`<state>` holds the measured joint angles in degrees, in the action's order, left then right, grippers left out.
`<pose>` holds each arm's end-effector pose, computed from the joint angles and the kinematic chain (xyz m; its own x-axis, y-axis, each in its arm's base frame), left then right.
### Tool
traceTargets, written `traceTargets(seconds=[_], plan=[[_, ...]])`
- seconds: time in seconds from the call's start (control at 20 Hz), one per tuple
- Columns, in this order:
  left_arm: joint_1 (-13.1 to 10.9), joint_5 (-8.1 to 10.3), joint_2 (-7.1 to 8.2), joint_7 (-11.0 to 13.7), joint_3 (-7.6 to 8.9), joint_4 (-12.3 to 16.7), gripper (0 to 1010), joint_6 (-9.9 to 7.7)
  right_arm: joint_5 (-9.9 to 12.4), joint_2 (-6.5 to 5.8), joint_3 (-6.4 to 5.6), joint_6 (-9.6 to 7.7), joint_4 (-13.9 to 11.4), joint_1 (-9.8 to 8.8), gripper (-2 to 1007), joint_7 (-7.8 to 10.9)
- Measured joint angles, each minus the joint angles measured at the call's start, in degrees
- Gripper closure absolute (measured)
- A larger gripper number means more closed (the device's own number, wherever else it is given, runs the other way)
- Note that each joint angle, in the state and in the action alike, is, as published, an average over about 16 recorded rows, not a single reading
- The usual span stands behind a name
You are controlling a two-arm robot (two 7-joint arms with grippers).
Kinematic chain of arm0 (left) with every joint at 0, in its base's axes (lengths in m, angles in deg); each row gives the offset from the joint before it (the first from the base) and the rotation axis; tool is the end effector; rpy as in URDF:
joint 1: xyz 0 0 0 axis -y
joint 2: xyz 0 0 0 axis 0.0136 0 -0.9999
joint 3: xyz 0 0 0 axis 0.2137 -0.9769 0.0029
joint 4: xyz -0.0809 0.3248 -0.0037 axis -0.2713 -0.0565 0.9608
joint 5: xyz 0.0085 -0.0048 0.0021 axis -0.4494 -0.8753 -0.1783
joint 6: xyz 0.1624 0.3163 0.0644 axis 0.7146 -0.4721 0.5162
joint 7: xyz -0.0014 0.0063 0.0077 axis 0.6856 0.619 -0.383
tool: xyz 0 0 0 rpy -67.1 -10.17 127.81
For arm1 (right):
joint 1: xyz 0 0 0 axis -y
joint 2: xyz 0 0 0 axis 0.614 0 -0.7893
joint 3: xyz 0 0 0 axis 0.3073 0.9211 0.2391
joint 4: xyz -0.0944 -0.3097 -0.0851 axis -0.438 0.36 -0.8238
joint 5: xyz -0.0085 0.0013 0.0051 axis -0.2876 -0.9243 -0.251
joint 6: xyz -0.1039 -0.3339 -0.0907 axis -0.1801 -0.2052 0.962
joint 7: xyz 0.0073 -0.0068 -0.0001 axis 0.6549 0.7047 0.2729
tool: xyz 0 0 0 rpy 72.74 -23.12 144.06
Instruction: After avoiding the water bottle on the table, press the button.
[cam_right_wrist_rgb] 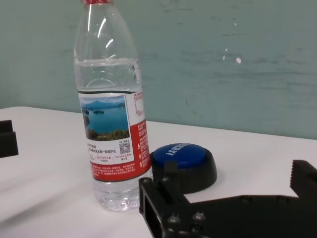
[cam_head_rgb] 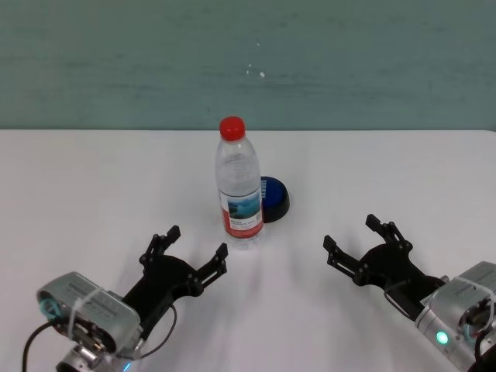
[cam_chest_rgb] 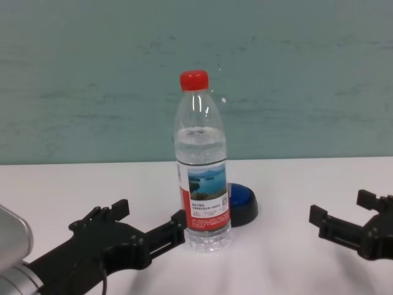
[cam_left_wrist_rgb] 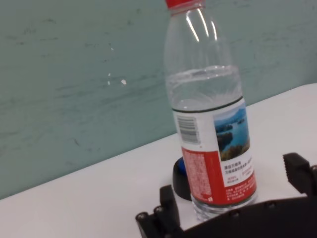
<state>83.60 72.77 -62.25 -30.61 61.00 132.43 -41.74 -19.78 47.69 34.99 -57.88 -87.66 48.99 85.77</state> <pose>0.3351 0.0012 -0.3781 0.4890 0.8482 0.2035 -0.8677 0.4969 0.0139 0.3518 -0.0383 -0.3773 0.5158 -0.8567 -0.0033 0.8566 0.5158 -0.0134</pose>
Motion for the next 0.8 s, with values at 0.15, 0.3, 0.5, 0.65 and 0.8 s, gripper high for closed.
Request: traceTargets(seconds=[0.15, 0.3, 0.5, 0.65, 0.8], plan=[[0.0, 0.00, 0.00, 0.0, 0.00, 0.0, 10, 0.00, -0.3, 0.29, -0.10, -0.75, 0.3, 0.21, 2, -0.47], [0.0, 0.00, 0.00, 0.0, 0.00, 0.0, 10, 0.00, -0.5, 0.52, -0.19, -1.40, 0.6, 0.36, 2, -0.80], [0.0, 0.00, 0.00, 0.0, 0.00, 0.0, 10, 0.00, -0.6, 0.73, -0.25, -2.12, 0.9, 0.51, 2, -1.08], [0.0, 0.00, 0.00, 0.0, 0.00, 0.0, 10, 0.00, -0.7, 0.85, -0.27, -2.57, 1.0, 0.62, 2, -1.29], [0.0, 0.00, 0.00, 0.0, 0.00, 0.0, 10, 0.00, -0.7, 0.87, -0.30, -2.68, 1.1, 0.64, 2, -1.34]])
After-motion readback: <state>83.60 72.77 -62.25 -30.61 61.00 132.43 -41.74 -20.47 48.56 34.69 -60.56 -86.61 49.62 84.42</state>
